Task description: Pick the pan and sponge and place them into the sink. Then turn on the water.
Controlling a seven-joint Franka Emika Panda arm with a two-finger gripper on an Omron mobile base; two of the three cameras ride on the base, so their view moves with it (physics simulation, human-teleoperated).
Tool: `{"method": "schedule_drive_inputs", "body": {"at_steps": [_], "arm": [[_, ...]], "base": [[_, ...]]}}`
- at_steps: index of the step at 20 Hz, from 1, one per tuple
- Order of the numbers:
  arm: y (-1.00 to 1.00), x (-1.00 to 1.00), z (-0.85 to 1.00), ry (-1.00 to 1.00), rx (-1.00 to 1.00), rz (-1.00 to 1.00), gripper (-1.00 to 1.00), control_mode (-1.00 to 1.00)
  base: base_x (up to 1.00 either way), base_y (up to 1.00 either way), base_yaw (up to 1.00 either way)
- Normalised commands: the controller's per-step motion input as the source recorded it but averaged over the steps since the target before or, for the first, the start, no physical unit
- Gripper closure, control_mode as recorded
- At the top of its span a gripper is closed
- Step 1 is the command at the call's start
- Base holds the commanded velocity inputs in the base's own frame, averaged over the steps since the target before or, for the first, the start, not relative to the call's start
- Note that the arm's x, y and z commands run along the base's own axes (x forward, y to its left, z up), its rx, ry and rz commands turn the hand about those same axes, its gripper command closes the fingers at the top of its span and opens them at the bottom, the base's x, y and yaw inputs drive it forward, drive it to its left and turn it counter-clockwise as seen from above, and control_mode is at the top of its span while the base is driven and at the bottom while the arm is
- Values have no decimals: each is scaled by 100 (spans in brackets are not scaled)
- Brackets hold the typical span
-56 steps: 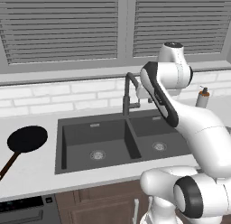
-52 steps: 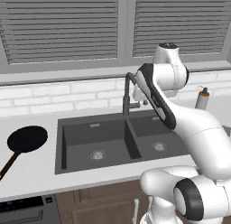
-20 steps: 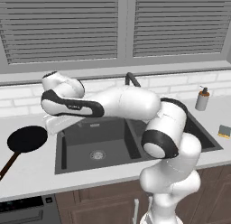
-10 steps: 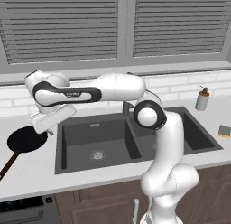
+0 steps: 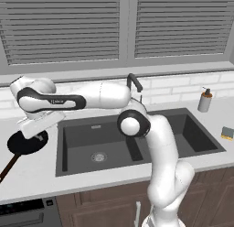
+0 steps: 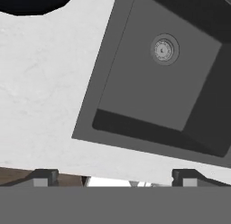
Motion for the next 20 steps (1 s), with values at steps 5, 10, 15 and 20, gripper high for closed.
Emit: {"method": "schedule_drive_inputs", "body": {"at_steps": [5, 10, 15, 20], "arm": [[0, 0, -16, -7, 24, -11, -100, -100], [0, -3, -31, -7, 22, -11, -100, -100], [8, -19, -32, -13, 14, -17, -100, -100], [26, -7, -12, 0, 0, -22, -100, -100]], "base": [[0, 0, 0], [0, 0, 0], [0, 0, 0], [0, 0, 0]]}}
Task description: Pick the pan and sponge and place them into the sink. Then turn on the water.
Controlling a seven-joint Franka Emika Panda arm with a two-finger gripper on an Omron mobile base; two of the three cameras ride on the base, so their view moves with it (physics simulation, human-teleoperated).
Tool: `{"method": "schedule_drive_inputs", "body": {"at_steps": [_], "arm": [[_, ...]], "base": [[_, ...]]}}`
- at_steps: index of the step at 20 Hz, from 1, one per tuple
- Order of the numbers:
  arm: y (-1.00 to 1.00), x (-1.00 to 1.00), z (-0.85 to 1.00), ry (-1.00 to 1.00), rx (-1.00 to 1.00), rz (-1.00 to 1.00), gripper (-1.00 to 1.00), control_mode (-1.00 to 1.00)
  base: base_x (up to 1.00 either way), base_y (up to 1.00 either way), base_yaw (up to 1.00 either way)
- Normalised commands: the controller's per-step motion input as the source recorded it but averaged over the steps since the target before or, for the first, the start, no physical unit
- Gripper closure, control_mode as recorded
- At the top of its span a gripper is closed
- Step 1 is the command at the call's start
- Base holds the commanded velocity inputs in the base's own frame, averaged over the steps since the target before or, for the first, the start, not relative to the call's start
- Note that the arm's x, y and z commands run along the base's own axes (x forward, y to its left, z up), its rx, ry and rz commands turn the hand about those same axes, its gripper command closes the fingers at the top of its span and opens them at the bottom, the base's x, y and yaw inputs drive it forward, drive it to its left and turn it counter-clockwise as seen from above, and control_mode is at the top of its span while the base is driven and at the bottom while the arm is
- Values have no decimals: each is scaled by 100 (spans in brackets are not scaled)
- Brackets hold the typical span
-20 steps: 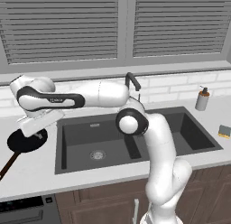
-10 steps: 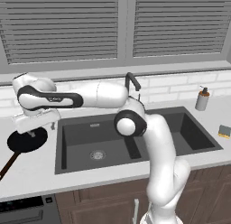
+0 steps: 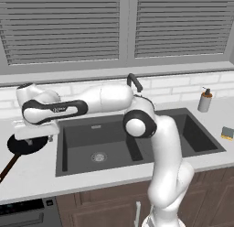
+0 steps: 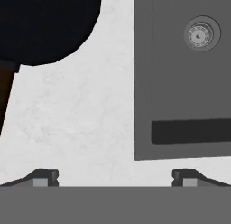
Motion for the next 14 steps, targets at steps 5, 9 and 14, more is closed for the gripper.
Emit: {"method": "schedule_drive_inputs", "body": {"at_steps": [5, 9, 14], "arm": [[27, 0, 0, 7, -11, -13, -100, -100], [9, 0, 0, 0, -7, 0, -100, -100], [16, 0, -3, -1, -2, 0, -100, -100]], "base": [[0, 0, 0], [0, 0, 0], [0, 0, 0]]}}
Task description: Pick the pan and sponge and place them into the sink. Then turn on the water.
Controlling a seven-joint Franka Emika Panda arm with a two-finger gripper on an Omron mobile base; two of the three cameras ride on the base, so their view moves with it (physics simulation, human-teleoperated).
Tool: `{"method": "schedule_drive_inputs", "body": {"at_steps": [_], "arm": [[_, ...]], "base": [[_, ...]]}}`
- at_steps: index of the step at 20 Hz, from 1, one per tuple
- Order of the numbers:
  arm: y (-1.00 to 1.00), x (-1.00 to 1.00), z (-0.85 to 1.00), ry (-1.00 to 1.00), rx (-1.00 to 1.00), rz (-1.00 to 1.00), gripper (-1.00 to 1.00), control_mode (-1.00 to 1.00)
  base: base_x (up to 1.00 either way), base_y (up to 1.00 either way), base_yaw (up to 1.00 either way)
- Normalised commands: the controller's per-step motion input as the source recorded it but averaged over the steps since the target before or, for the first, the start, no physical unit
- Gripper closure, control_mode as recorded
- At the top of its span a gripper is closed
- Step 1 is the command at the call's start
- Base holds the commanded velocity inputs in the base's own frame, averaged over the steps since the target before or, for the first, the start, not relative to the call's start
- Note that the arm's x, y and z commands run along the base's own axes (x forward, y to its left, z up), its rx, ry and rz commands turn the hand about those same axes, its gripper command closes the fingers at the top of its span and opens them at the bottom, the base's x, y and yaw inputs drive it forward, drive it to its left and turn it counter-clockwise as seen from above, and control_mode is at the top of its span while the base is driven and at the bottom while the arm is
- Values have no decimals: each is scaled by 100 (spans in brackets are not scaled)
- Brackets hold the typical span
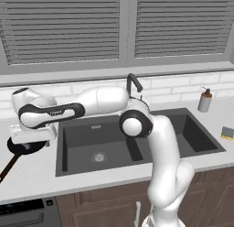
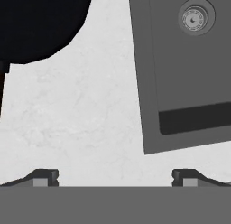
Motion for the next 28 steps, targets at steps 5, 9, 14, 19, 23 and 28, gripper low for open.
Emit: {"method": "schedule_drive_inputs", "body": {"at_steps": [5, 9, 14, 19, 23, 28], "arm": [[21, 0, -14, -5, 3, 0, -100, -100], [20, 0, -10, -9, 8, -1, -100, -100], [30, 0, -1, 0, 0, -4, -100, -100], [43, 0, -17, 2, -8, -5, -100, -100], [38, 0, -15, 1, -5, -4, -100, -100], [33, 0, -13, 3, -4, -5, -100, -100]], "base": [[0, 0, 0], [0, 0, 0], [0, 0, 0], [0, 0, 0], [0, 0, 0], [0, 0, 0]]}}
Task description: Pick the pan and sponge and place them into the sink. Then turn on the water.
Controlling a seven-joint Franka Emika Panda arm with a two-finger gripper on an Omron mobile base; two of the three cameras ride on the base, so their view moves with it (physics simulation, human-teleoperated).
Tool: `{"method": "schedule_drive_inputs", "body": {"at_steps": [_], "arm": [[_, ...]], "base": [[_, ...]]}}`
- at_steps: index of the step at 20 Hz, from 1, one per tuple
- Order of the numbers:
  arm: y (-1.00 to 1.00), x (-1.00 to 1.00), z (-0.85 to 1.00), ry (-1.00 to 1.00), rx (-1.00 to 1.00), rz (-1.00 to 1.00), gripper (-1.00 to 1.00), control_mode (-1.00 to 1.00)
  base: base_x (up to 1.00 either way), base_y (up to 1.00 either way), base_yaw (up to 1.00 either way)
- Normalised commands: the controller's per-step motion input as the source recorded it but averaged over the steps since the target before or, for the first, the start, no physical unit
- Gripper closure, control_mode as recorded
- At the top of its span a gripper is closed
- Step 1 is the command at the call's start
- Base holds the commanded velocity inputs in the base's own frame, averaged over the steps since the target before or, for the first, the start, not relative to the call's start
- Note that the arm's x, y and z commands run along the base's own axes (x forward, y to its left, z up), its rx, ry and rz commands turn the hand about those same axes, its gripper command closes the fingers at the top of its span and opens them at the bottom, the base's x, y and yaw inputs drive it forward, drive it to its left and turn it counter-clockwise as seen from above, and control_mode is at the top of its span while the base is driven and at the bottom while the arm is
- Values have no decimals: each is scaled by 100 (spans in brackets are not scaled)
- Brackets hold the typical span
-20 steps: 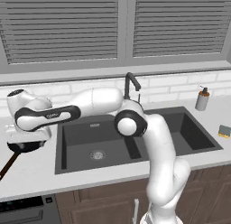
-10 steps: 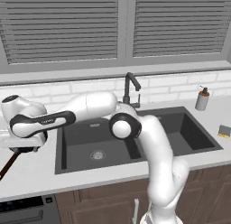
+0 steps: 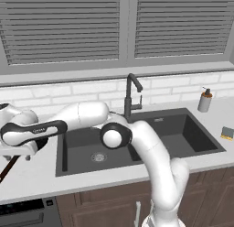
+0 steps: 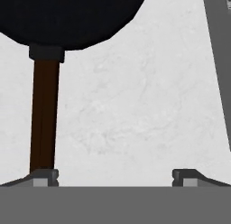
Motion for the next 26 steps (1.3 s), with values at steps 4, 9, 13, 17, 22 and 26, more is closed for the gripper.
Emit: {"method": "schedule_drive_inputs", "body": {"at_steps": [4, 9, 13, 17, 22, 26], "arm": [[29, 0, -21, 1, -1, -4, -100, -100], [24, 0, -24, 0, 0, -3, -100, -100], [18, 0, -20, 0, 0, -3, -100, -100], [11, 0, -31, 0, 0, -2, -100, -100], [4, 0, -38, 0, 0, -1, -100, -100], [16, 0, -31, 0, 0, 0, -100, -100]], "base": [[0, 0, 0], [0, 0, 0], [0, 0, 0], [0, 0, 0], [0, 0, 0], [0, 0, 0]]}}
